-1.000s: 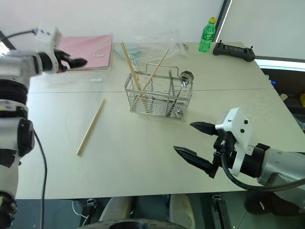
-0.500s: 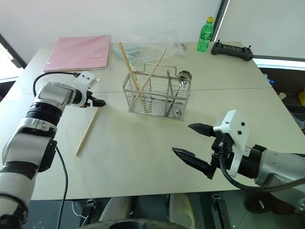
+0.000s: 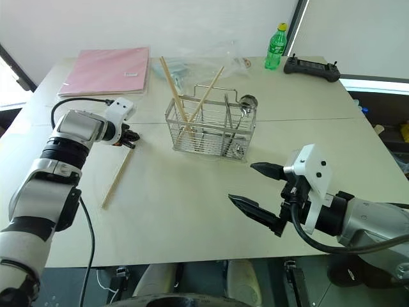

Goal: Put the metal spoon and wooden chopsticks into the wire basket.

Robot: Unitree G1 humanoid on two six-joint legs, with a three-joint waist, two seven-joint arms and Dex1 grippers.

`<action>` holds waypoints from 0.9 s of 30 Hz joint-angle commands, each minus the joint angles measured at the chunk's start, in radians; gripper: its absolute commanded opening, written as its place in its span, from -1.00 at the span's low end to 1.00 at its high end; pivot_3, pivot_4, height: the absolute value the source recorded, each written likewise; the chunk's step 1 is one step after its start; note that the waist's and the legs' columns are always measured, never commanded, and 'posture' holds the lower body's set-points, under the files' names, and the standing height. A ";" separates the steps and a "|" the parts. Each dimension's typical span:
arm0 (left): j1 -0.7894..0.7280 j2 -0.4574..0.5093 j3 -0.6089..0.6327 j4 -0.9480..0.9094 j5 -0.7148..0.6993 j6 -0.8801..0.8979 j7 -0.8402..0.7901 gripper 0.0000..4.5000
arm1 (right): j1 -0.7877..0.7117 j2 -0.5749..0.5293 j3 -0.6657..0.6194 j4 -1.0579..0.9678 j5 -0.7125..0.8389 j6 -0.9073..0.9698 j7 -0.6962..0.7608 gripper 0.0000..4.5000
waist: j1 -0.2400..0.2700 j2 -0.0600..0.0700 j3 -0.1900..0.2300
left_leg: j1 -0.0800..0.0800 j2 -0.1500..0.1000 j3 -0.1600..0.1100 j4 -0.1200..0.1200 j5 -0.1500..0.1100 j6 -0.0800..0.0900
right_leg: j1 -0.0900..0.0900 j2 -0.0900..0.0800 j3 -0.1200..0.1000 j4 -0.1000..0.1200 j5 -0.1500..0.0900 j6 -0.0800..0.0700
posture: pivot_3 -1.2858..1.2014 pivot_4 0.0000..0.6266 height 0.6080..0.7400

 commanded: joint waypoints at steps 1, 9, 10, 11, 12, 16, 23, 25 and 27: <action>-0.004 -0.004 0.019 -0.009 -0.001 0.022 0.015 -0.98 | -0.015 -0.001 -0.003 -0.004 0.010 -0.021 -0.002 1.00 | -0.001 0.000 0.000 | 0.000 0.000 0.000 0.000 0.000 0.000 | 0.000 0.000 0.000 0.000 0.000 0.000 | 0.03 -0.52 0.82; -0.092 -0.003 0.167 0.068 -0.046 -0.121 0.165 -0.98 | -0.024 -0.001 -0.001 0.002 0.008 -0.017 -0.003 1.00 | 0.000 0.000 0.000 | 0.000 0.000 0.000 0.000 0.000 0.000 | 0.000 0.000 0.000 0.000 0.000 0.000 | 0.03 -0.52 0.82; -0.108 -0.004 0.197 0.082 -0.058 -0.163 0.193 -0.98 | -0.024 -0.002 0.000 0.002 0.008 -0.017 -0.003 1.00 | 0.000 -0.001 0.001 | 0.000 0.000 0.000 0.000 0.000 0.000 | 0.000 0.000 0.000 0.000 0.000 0.001 | 0.03 -0.52 0.82; -0.135 -0.005 0.245 0.101 -0.083 -0.217 0.235 -0.98 | -0.024 -0.002 0.001 0.003 0.005 -0.017 0.000 1.00 | 0.000 -0.001 0.001 | -0.001 0.000 0.000 0.000 0.000 0.000 | -0.001 0.000 0.000 0.000 0.001 0.002 | 0.03 -0.52 0.82; -0.154 -0.006 0.276 0.118 -0.098 -0.252 0.261 -0.98 | -0.024 -0.002 0.001 0.004 0.002 -0.017 0.002 1.00 | 0.002 -0.002 0.001 | -0.001 0.000 0.000 0.000 0.000 0.000 | -0.001 0.000 0.000 0.000 0.002 0.003 | 0.03 -0.52 0.82; -0.369 -0.005 0.607 0.127 -0.365 -0.501 0.337 -0.98 | -0.031 -0.005 0.005 0.012 -0.004 -0.014 0.009 1.00 | 0.003 -0.005 0.003 | -0.003 0.000 0.000 0.000 0.000 0.000 | -0.002 -0.001 0.000 -0.001 0.002 0.004 | 0.03 -0.52 0.82; -0.544 0.004 0.687 0.098 -0.493 -0.561 0.255 -0.98 | -0.033 -0.006 0.004 0.017 -0.007 -0.011 0.017 1.00 | -0.002 0.004 -0.002 | 0.001 -0.002 0.004 -0.002 -0.001 0.000 | 0.001 -0.002 0.001 -0.001 0.004 0.010 | 0.03 -0.52 0.82; -0.534 -0.022 0.663 0.048 -0.503 -0.554 0.235 -0.98 | -0.031 -0.005 0.003 0.018 -0.008 -0.012 0.019 1.00 | 0.001 0.004 -0.002 | 0.001 -0.001 0.003 0.000 0.000 0.000 | 0.001 0.000 0.001 -0.001 0.004 0.010 | 0.03 -0.52 0.82; -0.486 -0.079 0.623 -0.054 -0.515 -0.522 0.216 -0.98 | -0.033 -0.004 0.003 0.018 -0.006 -0.013 0.018 1.00 | 0.002 0.003 -0.002 | 0.001 0.000 0.002 0.001 0.001 -0.001 | 0.003 0.000 0.000 -0.001 0.004 0.010 | 0.03 -0.52 0.82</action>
